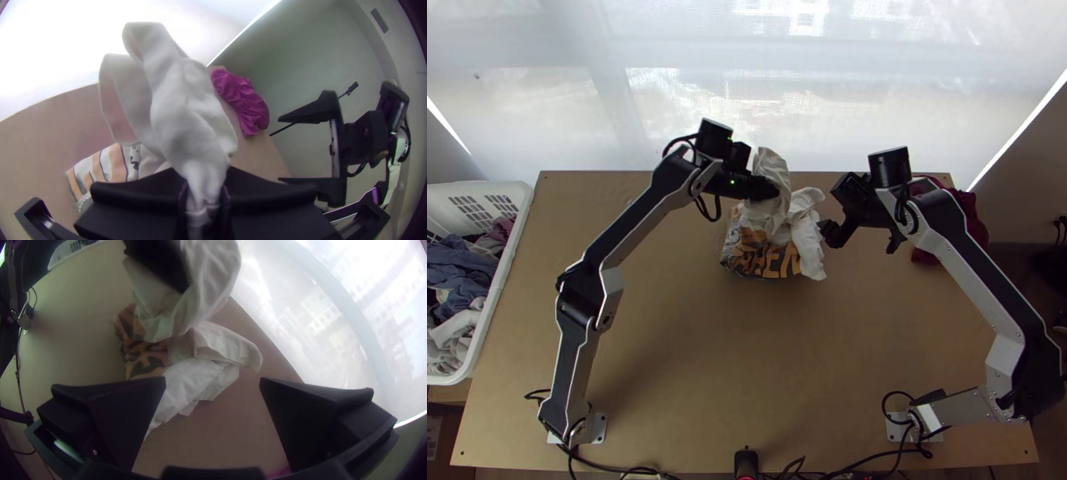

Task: Fold the t-shirt

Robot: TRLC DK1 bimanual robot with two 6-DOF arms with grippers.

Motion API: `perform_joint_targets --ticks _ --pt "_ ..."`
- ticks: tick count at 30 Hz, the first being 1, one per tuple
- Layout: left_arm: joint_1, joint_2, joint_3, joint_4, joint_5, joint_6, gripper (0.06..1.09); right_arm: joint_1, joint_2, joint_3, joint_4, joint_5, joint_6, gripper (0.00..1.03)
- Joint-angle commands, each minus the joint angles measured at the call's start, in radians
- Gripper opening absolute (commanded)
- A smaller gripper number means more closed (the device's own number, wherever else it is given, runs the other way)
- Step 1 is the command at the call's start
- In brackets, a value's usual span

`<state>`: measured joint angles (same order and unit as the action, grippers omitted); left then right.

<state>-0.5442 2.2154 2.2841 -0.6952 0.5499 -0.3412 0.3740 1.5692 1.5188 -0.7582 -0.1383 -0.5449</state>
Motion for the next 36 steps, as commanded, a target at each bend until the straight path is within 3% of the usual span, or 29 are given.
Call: perform_joint_targets --ticks 1,26,36 --pt "-0.045 0.078 -0.006 0.025 -0.011 -0.005 0.09 -0.029 -0.031 -0.031 -0.003 0.017 -0.007 0.98" --pt "0.208 -0.143 -0.064 -0.173 0.019 0.111 0.09 -0.018 -0.052 -0.085 -0.001 0.016 -0.016 0.98" --pt "0.124 -0.042 -0.066 -0.204 0.018 0.166 0.09 -0.012 -0.072 -0.086 -0.001 0.016 -0.016 0.98"
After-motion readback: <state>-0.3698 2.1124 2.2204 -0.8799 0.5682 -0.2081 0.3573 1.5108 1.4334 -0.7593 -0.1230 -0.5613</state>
